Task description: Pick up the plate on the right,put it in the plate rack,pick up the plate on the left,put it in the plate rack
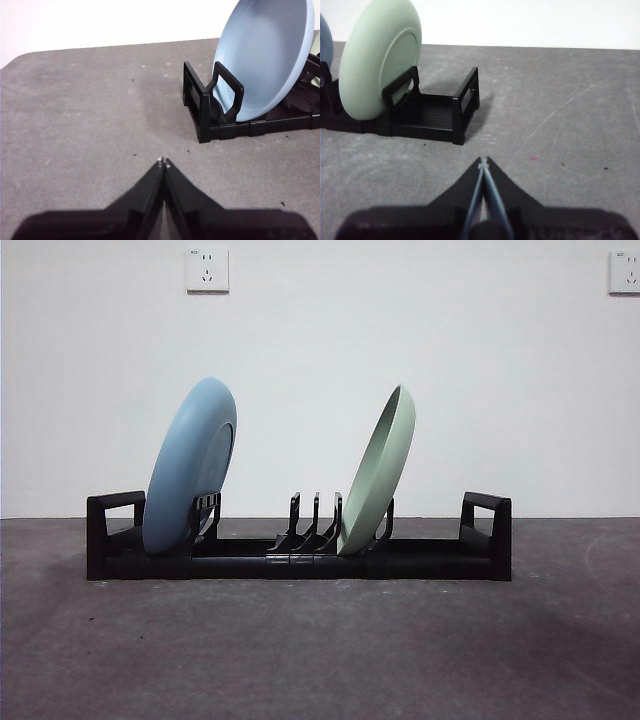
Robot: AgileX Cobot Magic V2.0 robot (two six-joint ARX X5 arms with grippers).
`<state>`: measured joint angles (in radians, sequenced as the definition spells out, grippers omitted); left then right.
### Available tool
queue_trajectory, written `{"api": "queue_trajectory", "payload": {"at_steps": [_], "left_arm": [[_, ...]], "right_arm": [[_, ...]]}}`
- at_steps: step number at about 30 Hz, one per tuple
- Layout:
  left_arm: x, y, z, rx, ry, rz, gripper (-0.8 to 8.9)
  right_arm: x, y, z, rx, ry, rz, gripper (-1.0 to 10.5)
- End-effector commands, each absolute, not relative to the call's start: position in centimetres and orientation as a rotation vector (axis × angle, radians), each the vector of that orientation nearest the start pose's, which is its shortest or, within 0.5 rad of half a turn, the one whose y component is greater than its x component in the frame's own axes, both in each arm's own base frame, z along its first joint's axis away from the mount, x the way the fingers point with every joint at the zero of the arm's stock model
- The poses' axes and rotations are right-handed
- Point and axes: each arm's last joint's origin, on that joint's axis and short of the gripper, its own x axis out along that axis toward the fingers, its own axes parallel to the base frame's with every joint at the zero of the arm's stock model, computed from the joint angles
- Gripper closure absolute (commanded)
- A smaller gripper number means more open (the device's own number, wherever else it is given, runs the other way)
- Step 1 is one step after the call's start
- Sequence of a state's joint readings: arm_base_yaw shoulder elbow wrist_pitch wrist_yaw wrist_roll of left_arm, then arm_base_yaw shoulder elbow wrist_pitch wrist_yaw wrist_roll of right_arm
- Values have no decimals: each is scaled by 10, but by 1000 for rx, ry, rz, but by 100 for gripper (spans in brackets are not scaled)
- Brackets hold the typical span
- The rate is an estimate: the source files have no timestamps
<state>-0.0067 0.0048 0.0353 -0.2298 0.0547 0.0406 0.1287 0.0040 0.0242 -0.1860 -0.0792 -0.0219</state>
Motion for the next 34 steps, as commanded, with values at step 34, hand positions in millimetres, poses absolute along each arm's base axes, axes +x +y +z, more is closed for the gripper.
{"api": "queue_trajectory", "payload": {"at_steps": [34], "left_arm": [[95, -2, 149, 32, 204, -61, 816]], "right_arm": [[95, 14, 148, 3, 183, 176, 946]]}}
